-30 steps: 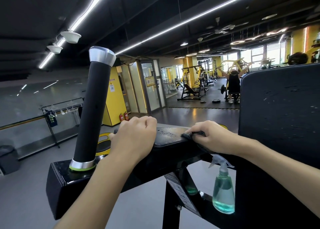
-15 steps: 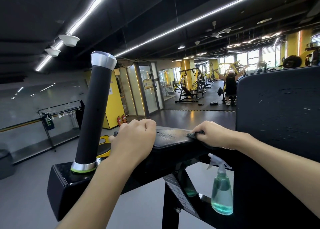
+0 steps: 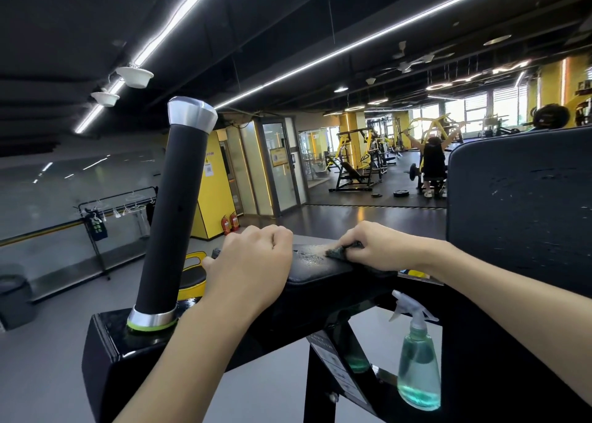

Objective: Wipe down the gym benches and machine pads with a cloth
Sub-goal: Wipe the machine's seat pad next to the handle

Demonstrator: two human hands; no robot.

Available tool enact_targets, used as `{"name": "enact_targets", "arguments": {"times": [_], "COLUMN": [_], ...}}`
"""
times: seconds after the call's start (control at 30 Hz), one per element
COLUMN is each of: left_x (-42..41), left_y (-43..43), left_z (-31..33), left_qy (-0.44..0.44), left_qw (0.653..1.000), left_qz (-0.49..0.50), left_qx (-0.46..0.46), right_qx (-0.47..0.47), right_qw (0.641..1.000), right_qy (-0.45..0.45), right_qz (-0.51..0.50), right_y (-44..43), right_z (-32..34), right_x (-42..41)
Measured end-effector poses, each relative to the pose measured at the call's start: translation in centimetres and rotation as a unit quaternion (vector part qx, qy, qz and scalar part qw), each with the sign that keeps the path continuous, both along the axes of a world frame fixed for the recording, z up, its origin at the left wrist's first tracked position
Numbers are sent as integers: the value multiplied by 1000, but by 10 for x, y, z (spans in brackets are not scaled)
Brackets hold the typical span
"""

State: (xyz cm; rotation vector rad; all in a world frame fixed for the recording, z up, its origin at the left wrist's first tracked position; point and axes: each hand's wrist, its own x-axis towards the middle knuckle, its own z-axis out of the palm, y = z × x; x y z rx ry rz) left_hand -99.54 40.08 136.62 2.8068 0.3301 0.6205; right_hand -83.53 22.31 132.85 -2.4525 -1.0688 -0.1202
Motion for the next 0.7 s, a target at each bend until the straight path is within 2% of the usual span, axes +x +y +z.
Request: {"name": "enact_targets", "arguments": {"times": [0.13, 0.3, 0.43, 0.6, 0.7], "left_x": [0, 2, 3, 7, 8], "left_y": [0, 0, 0, 2, 4], "left_z": [-1, -3, -2, -4, -5], "left_qy": [-5, -21, -30, -38, -41], "left_qw": [1000, 1000, 999, 999, 998], "left_qz": [0, 8, -1, -1, -3], "left_qx": [-6, -20, -31, -37, -40], "right_qx": [-54, 30, -20, 36, -3], "right_qw": [997, 999, 999, 999, 1000], "right_qy": [-7, 21, 9, 27, 12], "right_qz": [-47, 17, -47, 27, -16], "right_y": [0, 11, 10, 29, 22], "right_z": [-6, -3, -12, -4, -10], "right_x": [21, 16, 41, 33, 49]}}
